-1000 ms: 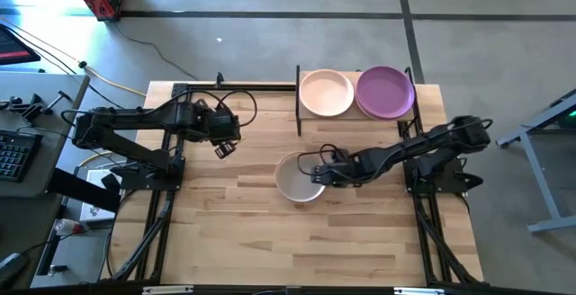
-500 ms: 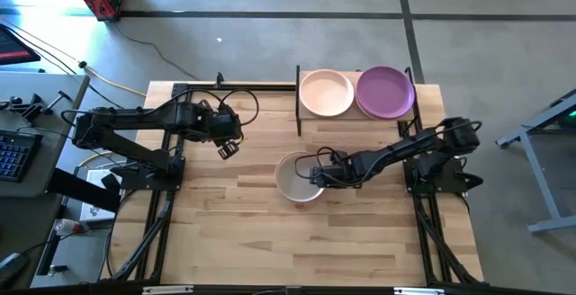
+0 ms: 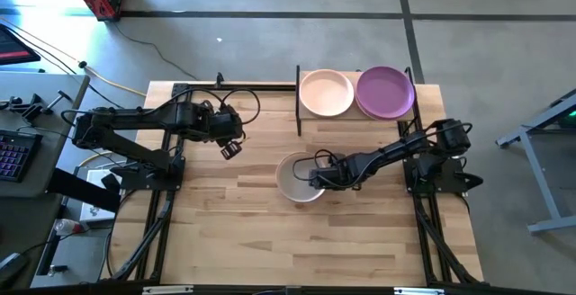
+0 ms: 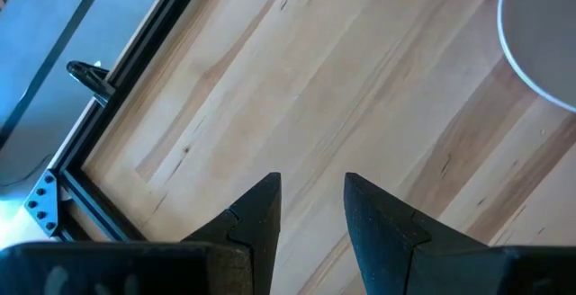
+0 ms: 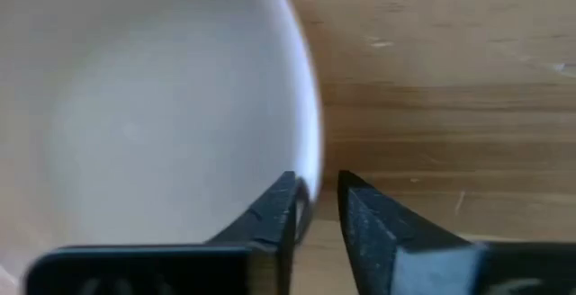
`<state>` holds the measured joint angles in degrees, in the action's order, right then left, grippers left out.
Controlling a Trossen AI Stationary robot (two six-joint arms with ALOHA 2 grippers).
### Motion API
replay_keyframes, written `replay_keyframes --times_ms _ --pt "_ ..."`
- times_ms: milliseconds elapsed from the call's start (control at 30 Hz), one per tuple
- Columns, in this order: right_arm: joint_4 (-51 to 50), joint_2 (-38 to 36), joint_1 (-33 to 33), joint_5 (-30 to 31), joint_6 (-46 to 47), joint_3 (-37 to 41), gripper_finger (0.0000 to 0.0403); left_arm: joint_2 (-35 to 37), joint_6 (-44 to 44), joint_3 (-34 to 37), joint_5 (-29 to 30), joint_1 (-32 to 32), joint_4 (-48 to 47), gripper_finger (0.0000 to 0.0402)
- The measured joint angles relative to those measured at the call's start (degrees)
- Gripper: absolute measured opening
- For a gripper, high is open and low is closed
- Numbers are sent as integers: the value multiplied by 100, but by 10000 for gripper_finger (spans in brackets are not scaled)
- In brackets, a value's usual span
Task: Place and stack plates onto a shelf
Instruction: Stack the gray plate on top of the light orange plate on the shelf
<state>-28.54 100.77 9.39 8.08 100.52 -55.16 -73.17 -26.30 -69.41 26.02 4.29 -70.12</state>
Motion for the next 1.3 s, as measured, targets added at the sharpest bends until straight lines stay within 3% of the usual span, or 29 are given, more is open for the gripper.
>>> replay_keyframes --times_ms 167,400,667,933,1300 --pt "13 0 -2 6 -106 -4 8 0 0 0 -1 0 21 111" --pt "22 -109 24 -275 -421 3 2 0 157 0 -2 0 21 111" --pt "-113 -863 175 -226 -717 4 1 0 225 0 0 0 22 111" --pt "-251 -1773 182 181 -1091 4 0 -1 416 0 -2 2 129 111" --pt "-236 -3044 -323 1442 -2045 4 0 0 1214 0 2 138 773 111"
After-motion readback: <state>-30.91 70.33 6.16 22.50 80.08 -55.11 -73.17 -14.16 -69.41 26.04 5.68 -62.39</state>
